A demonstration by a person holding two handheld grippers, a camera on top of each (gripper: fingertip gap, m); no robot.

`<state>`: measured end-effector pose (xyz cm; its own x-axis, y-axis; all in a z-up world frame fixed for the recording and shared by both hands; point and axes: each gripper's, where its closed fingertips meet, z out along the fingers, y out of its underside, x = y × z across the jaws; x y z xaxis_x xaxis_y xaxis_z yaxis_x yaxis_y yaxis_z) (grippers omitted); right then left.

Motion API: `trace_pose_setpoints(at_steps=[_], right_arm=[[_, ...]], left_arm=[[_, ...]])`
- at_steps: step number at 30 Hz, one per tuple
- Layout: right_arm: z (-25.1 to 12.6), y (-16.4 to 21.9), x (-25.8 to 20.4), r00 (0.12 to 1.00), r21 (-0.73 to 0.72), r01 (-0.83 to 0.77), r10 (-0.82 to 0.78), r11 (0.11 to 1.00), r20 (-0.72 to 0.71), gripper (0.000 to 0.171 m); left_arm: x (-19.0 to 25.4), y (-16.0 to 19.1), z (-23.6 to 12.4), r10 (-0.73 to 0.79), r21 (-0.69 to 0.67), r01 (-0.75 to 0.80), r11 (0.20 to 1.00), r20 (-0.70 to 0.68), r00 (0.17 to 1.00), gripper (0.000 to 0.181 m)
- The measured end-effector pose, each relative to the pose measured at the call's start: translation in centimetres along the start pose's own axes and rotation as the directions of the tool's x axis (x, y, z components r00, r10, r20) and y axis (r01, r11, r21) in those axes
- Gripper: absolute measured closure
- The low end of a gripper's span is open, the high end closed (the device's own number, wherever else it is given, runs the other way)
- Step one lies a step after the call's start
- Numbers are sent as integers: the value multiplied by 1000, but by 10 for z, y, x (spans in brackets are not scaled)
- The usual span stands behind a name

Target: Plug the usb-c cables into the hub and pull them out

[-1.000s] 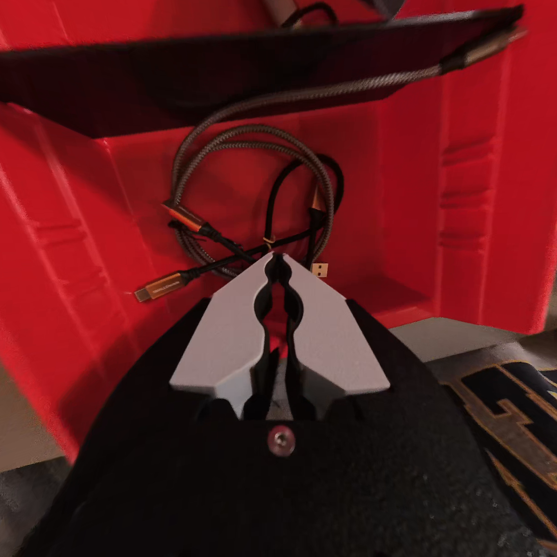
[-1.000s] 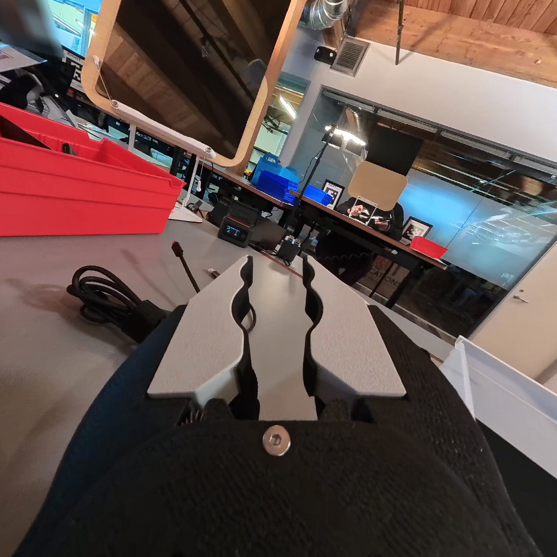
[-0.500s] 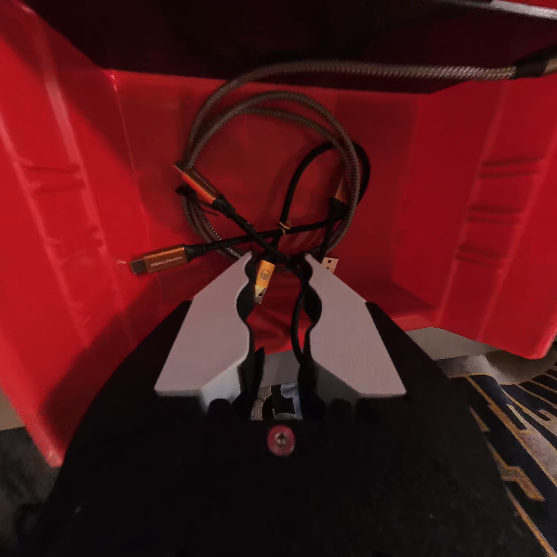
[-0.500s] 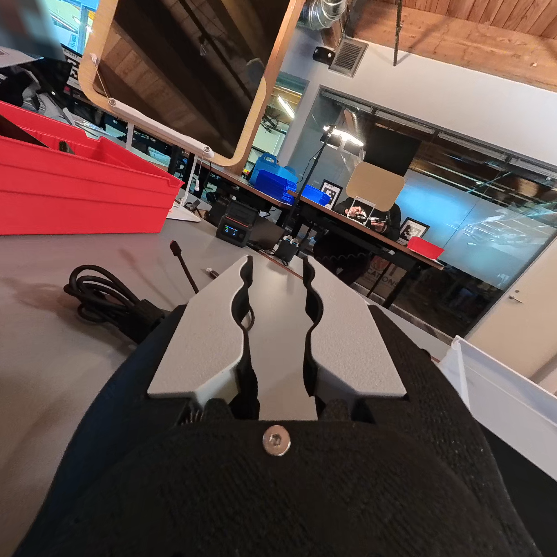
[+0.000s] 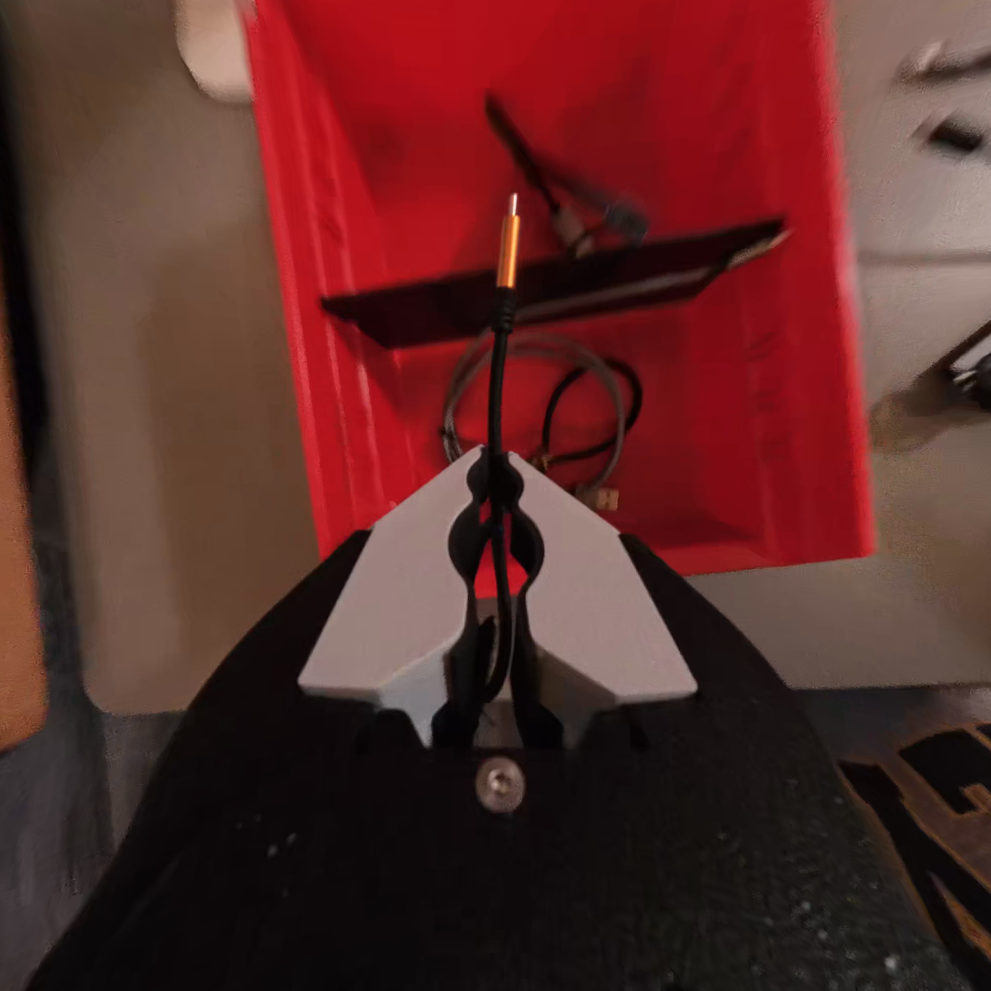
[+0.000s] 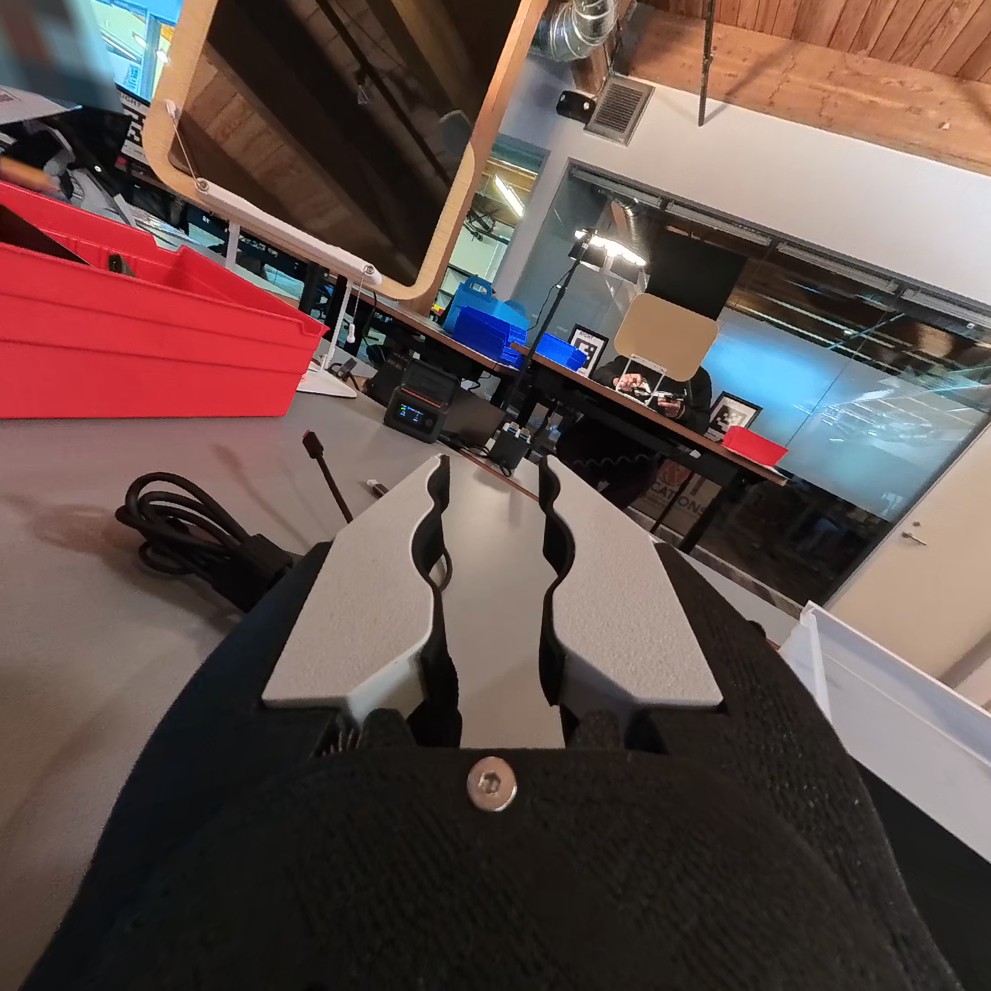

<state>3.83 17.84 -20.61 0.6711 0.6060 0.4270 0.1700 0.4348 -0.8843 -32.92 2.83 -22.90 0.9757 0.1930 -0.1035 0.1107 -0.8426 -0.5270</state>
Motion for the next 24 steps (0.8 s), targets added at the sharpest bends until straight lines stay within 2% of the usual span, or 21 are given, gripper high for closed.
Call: trace_pose_setpoints(at_steps=[1,3,5,8,10,12,15,19,24], right_arm=[[0,0,0,1000,1,3,-3,1000,-1,139],[0,-1,0,1000,4,7,-7,1000,-2,139],[1,-1,0,1000,5,14,-14,1000,-5,139],[2,0,0,999,0,37,-37,999,-12,140],[2,-1,0,999,4,43,-43,999,-13,140],[1,-3,2,999,13,47,-47,999,-24,140],[2,-4,4,999,24,41,-41,999,-36,141],[5,-1,2,997,13,70,-69,997,-35,142],[9,2,-4,994,2,107,-107,994,-17,143]], left_arm=[[2,-17,-17,25,104,-28,994,26,999,181],[17,-54,-55,103,323,-114,940,51,993,181],[58,-83,-86,241,519,-180,836,-51,969,181],[130,-102,-107,400,637,-110,763,-332,854,181],[172,-111,-105,453,667,-58,743,-437,777,181],[213,-119,-91,507,697,-74,713,-441,740,181],[266,-137,-53,536,702,-105,704,-428,728,181],[317,-147,13,522,583,-162,796,-525,672,181],[333,-155,82,432,450,-168,877,-584,687,181]])
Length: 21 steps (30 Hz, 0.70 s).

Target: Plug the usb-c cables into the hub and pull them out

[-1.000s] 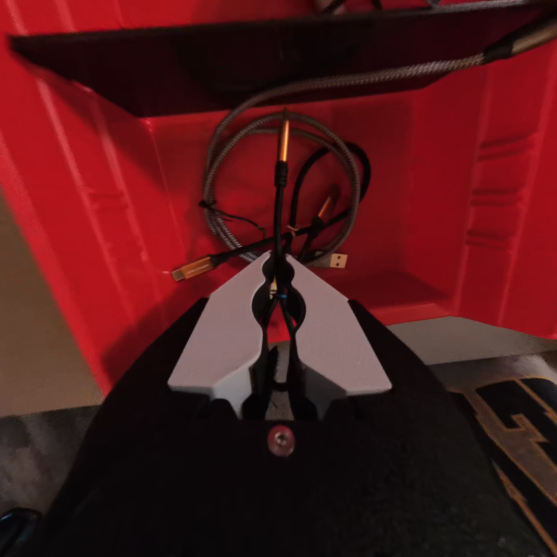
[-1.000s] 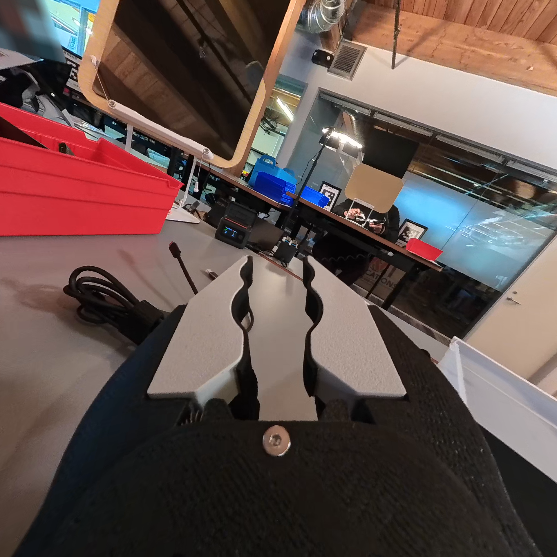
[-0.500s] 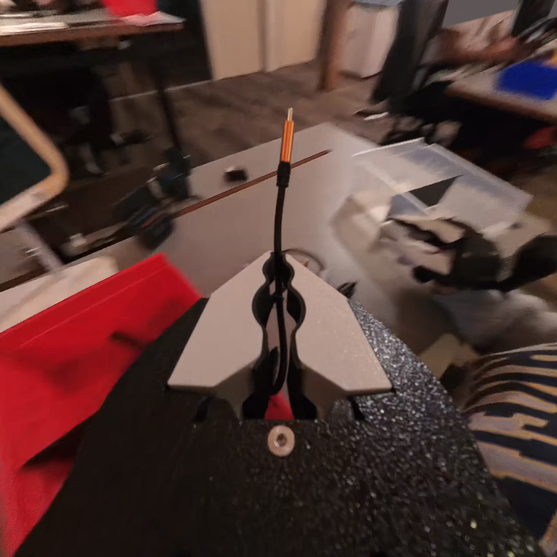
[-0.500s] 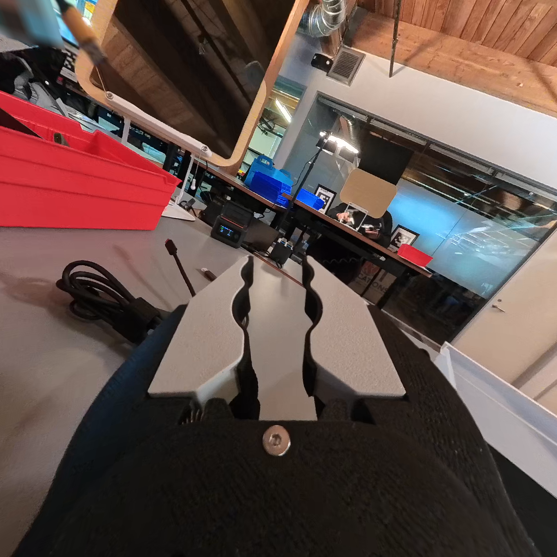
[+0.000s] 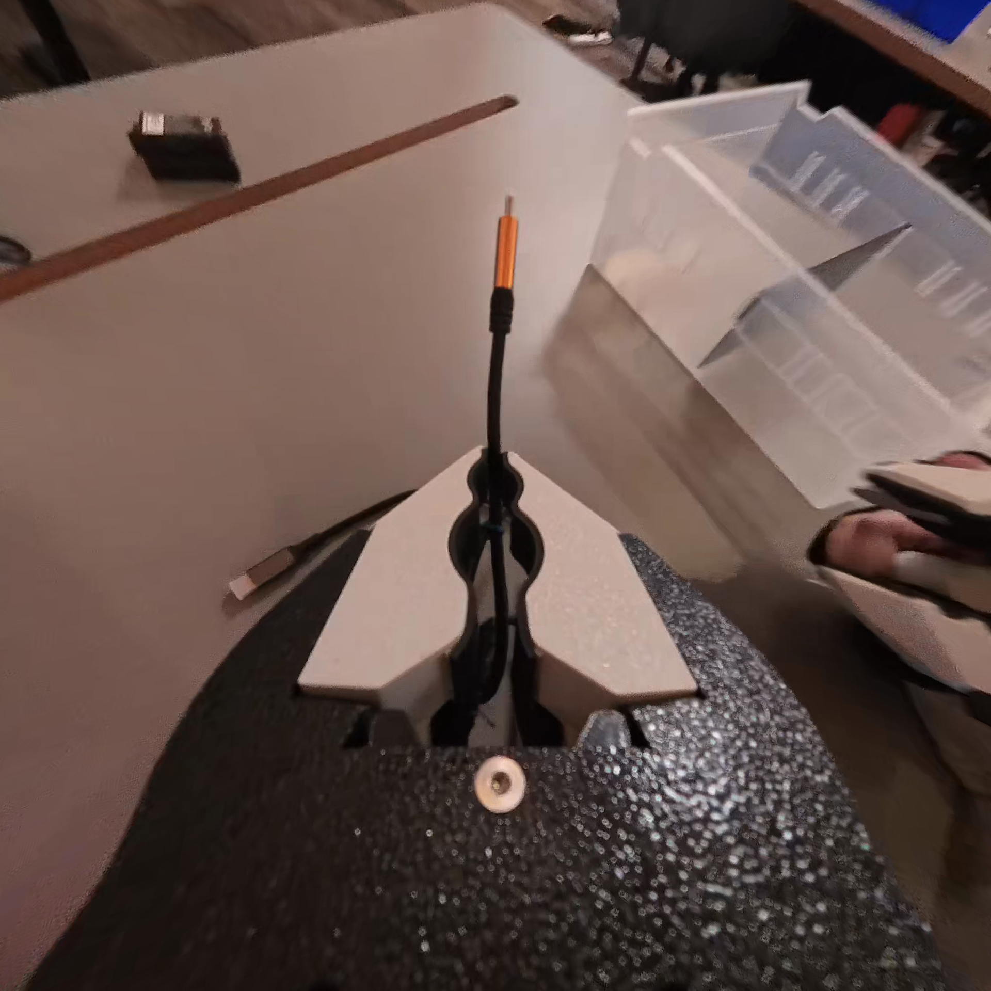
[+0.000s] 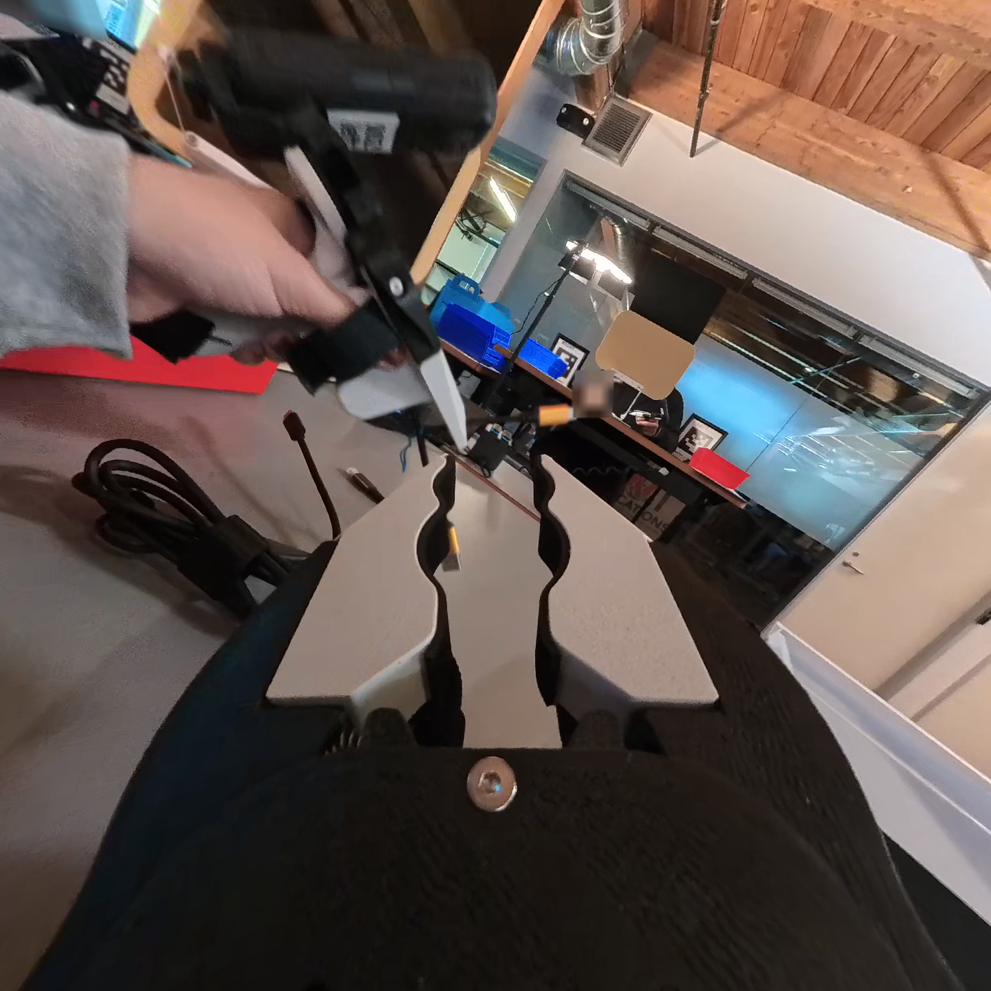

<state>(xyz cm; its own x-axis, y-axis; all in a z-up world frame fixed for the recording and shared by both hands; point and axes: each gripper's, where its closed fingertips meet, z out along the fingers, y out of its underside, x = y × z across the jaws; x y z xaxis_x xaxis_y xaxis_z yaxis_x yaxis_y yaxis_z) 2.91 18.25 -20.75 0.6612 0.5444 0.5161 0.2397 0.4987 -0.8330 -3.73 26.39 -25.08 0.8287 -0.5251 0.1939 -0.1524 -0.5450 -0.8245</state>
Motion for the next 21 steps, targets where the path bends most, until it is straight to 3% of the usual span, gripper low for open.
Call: trace_pose_setpoints(at_steps=[3,5,7,11,14,17,18,19,21], right_arm=[[0,-2,-1,1000,9,-21,20,1000,11,143],[0,-4,-2,999,17,-34,34,999,16,143],[-1,-8,-2,999,32,-40,39,999,18,143],[-2,-13,-2,999,51,-37,37,998,13,143],[-2,-15,-2,999,54,-39,38,998,14,144],[-2,-15,-3,999,53,-44,43,998,18,143],[-2,-15,-3,999,53,-44,43,998,19,143],[-2,-15,-4,999,52,-43,42,998,19,143],[-1,-14,-4,999,49,-41,40,998,19,143]], left_arm=[[-16,15,16,-44,-51,45,998,32,999,175],[-17,21,15,-36,-77,38,996,28,999,127],[-9,25,0,28,-90,-28,996,-4,1000,110],[37,44,-40,210,-100,-231,968,-185,960,112],[53,88,-57,439,-227,-488,843,-235,867,116],[56,124,-61,503,-344,-572,744,-275,820,122],[52,131,-59,506,-379,-570,729,-263,822,136],[46,136,-57,519,-404,-568,717,-236,822,162],[55,135,-61,513,-364,-584,726,-279,812,174]])
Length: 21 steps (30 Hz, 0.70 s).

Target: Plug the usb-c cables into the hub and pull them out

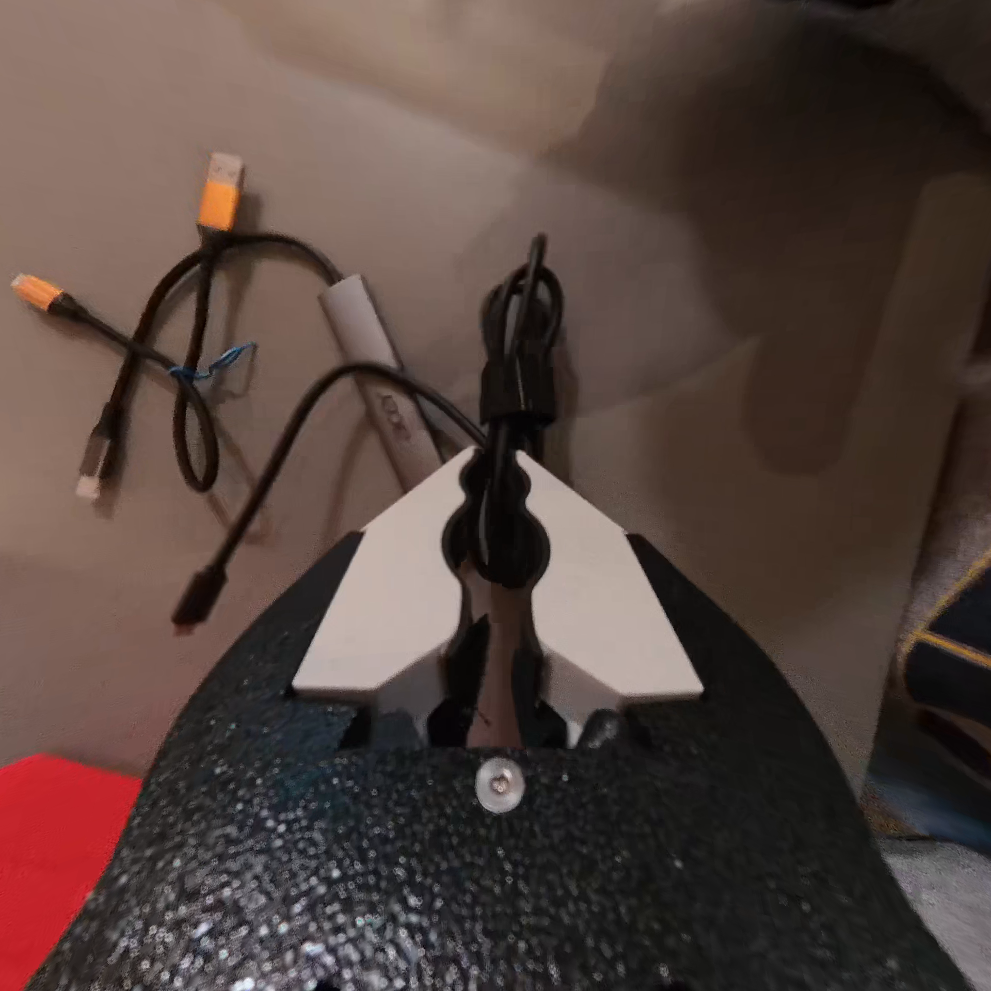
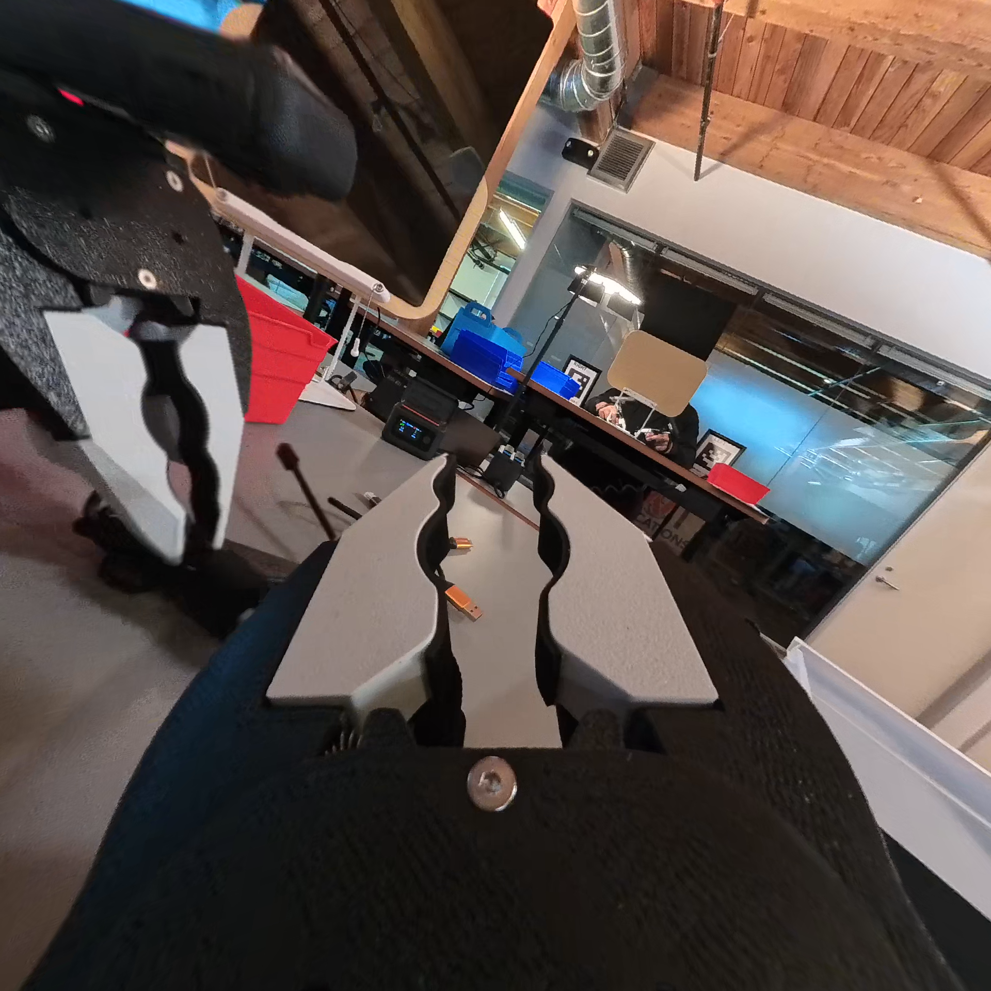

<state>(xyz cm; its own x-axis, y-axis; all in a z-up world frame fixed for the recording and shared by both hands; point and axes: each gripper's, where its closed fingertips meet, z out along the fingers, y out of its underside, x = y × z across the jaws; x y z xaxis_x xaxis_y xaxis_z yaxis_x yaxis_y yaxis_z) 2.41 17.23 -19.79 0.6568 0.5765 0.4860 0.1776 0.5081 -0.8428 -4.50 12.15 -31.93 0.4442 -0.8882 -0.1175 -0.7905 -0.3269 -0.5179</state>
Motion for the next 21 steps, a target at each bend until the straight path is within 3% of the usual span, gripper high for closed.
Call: trace_pose_setpoints(at_steps=[3,6,10,13,14,15,16,19,21], right_arm=[[0,0,1,1000,1,-3,3,1000,-5,143],[1,2,0,1000,-7,-11,11,1000,1,143],[2,4,-4,1000,-18,-1,2,1000,14,143],[3,6,-5,1000,-25,-1,2,1000,17,143],[3,7,-5,1000,-28,-5,5,1000,18,143],[3,7,-4,1000,-31,-8,8,999,18,143],[3,8,-4,1000,-33,-10,11,999,17,143],[2,10,-3,1000,-38,-16,16,999,15,143],[2,11,-3,1000,-43,-18,18,999,14,144]], left_arm=[[-10,-34,-23,-91,220,91,971,-8,996,175],[-71,-38,-42,-310,335,234,913,193,931,176],[-133,0,-38,-544,308,452,837,379,748,174],[-142,15,-18,-621,265,561,784,347,703,175],[-140,17,-12,-645,253,593,764,319,694,169],[-138,16,-11,-657,253,606,754,305,690,147],[-137,14,-14,-644,273,583,765,315,697,136],[-127,-9,-47,-540,424,367,828,428,725,145],[-93,-28,-54,-439,459,250,853,371,818,150]])
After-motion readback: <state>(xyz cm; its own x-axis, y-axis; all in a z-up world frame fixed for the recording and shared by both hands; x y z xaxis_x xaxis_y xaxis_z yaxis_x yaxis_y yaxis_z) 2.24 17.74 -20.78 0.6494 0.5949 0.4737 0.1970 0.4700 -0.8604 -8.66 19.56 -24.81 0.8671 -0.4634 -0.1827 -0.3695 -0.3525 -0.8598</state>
